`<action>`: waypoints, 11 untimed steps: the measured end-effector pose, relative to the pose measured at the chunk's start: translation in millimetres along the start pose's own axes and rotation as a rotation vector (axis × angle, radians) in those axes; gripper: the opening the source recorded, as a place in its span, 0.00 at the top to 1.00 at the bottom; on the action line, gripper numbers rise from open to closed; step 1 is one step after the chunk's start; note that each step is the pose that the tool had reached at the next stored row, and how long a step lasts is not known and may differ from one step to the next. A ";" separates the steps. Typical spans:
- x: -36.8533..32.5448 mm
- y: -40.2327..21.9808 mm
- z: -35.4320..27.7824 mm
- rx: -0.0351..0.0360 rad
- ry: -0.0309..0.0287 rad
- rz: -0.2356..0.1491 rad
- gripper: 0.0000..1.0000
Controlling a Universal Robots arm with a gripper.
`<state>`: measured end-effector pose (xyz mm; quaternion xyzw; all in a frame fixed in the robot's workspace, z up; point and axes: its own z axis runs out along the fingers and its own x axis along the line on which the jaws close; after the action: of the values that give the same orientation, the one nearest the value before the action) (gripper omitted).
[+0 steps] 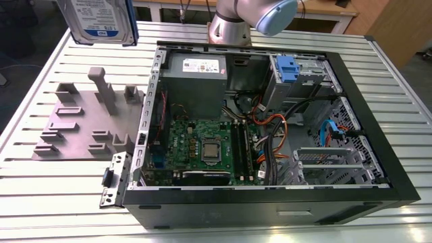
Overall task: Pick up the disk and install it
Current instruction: 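Pick up the disk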
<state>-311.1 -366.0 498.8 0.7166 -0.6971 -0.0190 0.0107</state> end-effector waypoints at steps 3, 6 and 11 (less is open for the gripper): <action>0.2 -7.1 -0.3 0.0000 0.0000 0.000 0.63; 0.4 -15.2 -0.7 -0.0001 0.0001 0.000 0.63; 0.7 -28.1 -1.2 -0.0001 0.0001 0.000 0.63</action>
<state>-282.9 -366.0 498.7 0.7166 -0.6971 -0.0190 0.0108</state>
